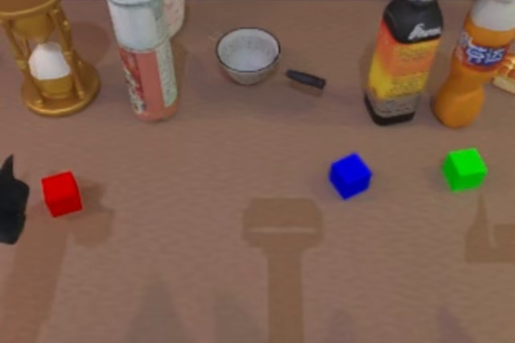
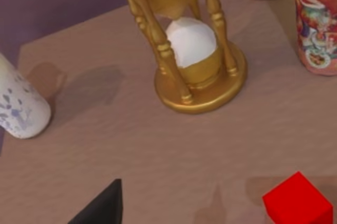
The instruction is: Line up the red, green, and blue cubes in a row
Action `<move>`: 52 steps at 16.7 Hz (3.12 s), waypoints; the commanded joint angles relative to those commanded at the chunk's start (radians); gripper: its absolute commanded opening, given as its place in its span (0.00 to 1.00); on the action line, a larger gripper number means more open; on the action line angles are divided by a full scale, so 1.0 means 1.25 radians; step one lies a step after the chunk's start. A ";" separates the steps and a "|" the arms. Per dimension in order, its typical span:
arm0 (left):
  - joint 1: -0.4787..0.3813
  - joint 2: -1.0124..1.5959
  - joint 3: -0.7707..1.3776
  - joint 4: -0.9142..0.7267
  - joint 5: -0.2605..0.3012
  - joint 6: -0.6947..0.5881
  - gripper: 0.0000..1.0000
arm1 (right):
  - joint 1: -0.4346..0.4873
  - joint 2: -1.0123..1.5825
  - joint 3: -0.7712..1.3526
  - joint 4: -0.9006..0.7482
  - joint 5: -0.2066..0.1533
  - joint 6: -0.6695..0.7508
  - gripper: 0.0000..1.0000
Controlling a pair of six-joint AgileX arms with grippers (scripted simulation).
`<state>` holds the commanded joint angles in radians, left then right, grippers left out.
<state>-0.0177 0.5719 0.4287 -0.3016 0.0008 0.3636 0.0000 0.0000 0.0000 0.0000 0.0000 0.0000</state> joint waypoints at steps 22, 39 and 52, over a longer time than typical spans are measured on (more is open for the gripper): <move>-0.031 1.111 0.757 -0.546 0.000 0.651 1.00 | 0.000 0.000 0.000 0.000 0.000 0.000 1.00; -0.030 1.244 0.635 -0.292 0.001 0.654 1.00 | 0.000 0.000 0.000 0.000 0.000 0.000 1.00; -0.030 1.244 0.635 -0.292 0.001 0.654 0.02 | 0.000 0.000 0.000 0.000 0.000 0.000 1.00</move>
<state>-0.0555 2.1264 1.2220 -0.6663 0.0024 1.1815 0.0000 0.0000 0.0000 0.0000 0.0000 0.0000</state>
